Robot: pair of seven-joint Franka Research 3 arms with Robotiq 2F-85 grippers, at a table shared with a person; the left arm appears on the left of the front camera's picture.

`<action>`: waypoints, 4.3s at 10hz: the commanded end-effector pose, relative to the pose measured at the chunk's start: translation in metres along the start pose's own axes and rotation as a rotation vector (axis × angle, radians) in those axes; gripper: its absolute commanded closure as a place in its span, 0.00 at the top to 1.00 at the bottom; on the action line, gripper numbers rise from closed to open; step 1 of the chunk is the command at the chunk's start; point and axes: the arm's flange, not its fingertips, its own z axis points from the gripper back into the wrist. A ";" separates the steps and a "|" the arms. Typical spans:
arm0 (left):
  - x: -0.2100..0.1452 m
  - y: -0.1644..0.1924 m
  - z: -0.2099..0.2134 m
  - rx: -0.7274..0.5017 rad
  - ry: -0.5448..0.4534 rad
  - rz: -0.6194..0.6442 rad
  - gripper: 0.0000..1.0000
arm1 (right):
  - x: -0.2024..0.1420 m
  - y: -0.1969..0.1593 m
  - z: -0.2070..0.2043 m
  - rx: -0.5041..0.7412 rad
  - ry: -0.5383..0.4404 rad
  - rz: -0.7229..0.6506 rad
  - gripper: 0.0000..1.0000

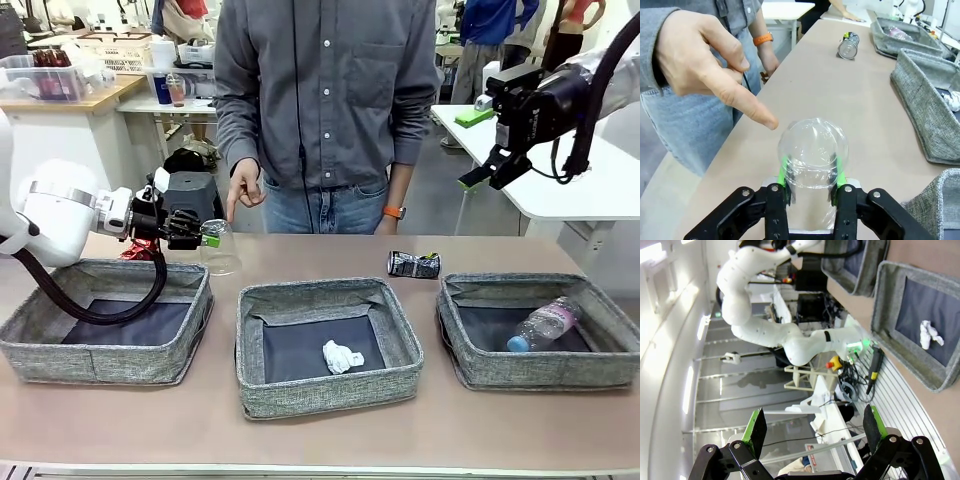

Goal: Sort the waste into the appropriate baskets.
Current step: Pick up the waste item pointed out by the person.

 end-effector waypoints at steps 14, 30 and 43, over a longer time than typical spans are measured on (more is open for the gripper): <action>0.184 -0.050 0.117 0.071 0.364 0.264 0.35 | -0.002 0.001 -0.002 0.016 -0.009 0.027 1.00; 0.316 -0.081 0.052 -0.236 0.557 0.943 0.35 | -0.002 0.001 -0.002 0.016 -0.009 0.027 1.00; 0.540 -0.175 -0.102 0.275 1.418 1.458 0.35 | -0.002 0.001 -0.002 0.016 -0.009 0.027 1.00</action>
